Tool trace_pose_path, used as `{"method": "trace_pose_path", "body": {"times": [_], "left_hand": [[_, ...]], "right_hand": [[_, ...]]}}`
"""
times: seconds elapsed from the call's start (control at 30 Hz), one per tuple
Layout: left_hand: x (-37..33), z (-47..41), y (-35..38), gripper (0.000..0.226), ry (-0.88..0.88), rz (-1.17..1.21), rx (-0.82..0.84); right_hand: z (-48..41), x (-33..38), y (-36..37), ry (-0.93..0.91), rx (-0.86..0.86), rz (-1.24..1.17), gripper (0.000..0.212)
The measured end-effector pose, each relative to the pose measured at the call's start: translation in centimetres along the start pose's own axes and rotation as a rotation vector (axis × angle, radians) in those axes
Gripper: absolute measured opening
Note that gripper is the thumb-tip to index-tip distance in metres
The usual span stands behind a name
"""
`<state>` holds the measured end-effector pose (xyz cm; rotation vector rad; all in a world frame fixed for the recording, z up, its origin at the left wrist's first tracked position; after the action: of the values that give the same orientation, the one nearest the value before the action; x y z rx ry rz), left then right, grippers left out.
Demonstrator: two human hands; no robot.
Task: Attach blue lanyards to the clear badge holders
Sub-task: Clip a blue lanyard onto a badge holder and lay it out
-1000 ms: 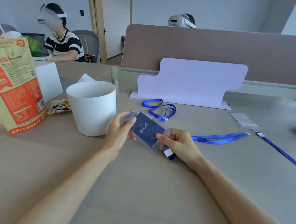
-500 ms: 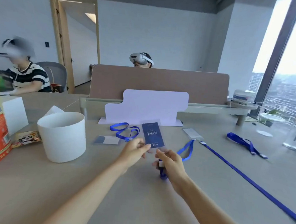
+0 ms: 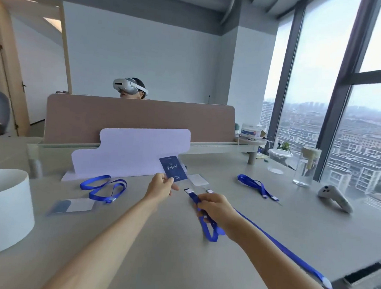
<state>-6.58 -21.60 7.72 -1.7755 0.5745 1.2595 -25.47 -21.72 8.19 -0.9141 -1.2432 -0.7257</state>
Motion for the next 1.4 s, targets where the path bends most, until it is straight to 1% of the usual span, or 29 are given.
{"method": "trace_pose_path", "body": {"times": [0.07, 0.17, 0.27, 0.33, 0.4, 0.47, 0.5, 0.57, 0.63, 0.7, 0.77, 0.9, 1.0, 1.1, 1.23, 1.3, 1.4], "left_hand": [[1.0, -2.2, 1.3, 0.013, -0.025, -0.027, -0.014], [2.8, -4.4, 2.5, 0.013, -0.073, -0.16, -0.022], [4.8, -6.6, 3.7, 0.013, -0.118, -0.262, -0.011], [5.7, -7.9, 4.2, 0.013, -0.132, -0.339, 0.0], [6.2, -8.7, 4.5, 0.017, -0.108, -0.441, -0.016], [6.1, -8.9, 4.5, 0.025, -0.021, -0.582, -0.09], [5.9, -8.7, 4.4, 0.025, 0.056, -0.662, -0.141], [5.5, -8.1, 4.6, 0.02, 0.239, -0.784, -0.203], [5.7, -7.7, 5.1, 0.024, 0.367, -0.815, -0.141], [6.3, -7.5, 5.9, 0.031, 0.416, -0.853, -0.023], [6.7, -7.3, 6.1, 0.035, 0.411, -0.896, 0.026], [7.1, -7.2, 6.1, 0.042, 0.317, -0.931, 0.082], [6.8, -6.9, 6.2, 0.043, 0.295, -0.96, 0.108], [6.4, -6.4, 6.2, 0.044, 0.274, -0.981, 0.138], [5.9, -5.8, 6.5, 0.046, 0.225, -0.978, 0.171], [5.5, -5.5, 6.6, 0.047, 0.205, -0.994, 0.197], [5.2, -5.1, 6.6, 0.048, 0.177, -1.021, 0.226]], "right_hand": [[-1.2, -0.7, -0.8, 0.019, 0.013, 0.035, 0.025], [-2.8, -1.9, -1.3, 0.033, 0.031, 0.094, 0.031], [-5.1, -3.1, -1.7, 0.062, -0.005, 0.081, 0.036], [-6.6, -3.7, -1.9, 0.078, -0.025, 0.086, 0.034], [-7.5, -4.1, -1.8, 0.088, -0.024, 0.096, 0.028], [-7.9, -4.5, -1.6, 0.077, -0.028, 0.117, 0.022], [-8.0, -4.6, -1.6, 0.057, -0.035, 0.136, 0.02], [-8.1, -4.7, -1.5, -0.011, -0.057, 0.181, 0.018], [-7.9, -4.7, -1.4, -0.081, -0.084, 0.232, 0.02], [-8.0, -4.7, -1.2, -0.133, -0.093, 0.281, 0.021], [-7.8, -4.5, -1.1, -0.194, -0.09, 0.366, 0.024], [-6.5, -2.2, -1.5, -0.466, -0.128, 0.669, 0.028], [-5.2, -0.3, -2.5, -0.555, -0.197, 0.732, 0.027], [-3.4, 1.4, -3.9, -0.584, -0.232, 0.753, 0.026], [-0.4, 2.3, -5.9, -0.601, -0.207, 0.742, 0.028], [1.0, 2.3, -7.1, -0.564, -0.215, 0.726, 0.024], [3.1, 1.6, -8.9, -0.461, -0.232, 0.7, 0.018]]}}
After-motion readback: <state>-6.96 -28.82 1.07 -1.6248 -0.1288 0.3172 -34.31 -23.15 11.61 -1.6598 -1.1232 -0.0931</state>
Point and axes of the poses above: each hand's wrist, its own z-axis away from the middle knuckle, its own y-axis out of the palm, x = y × z, the point moved 4 cm from there along -z, towards the middle knuckle, and after that the axes turned 6 degrees about -z, right-handed, at the moved point
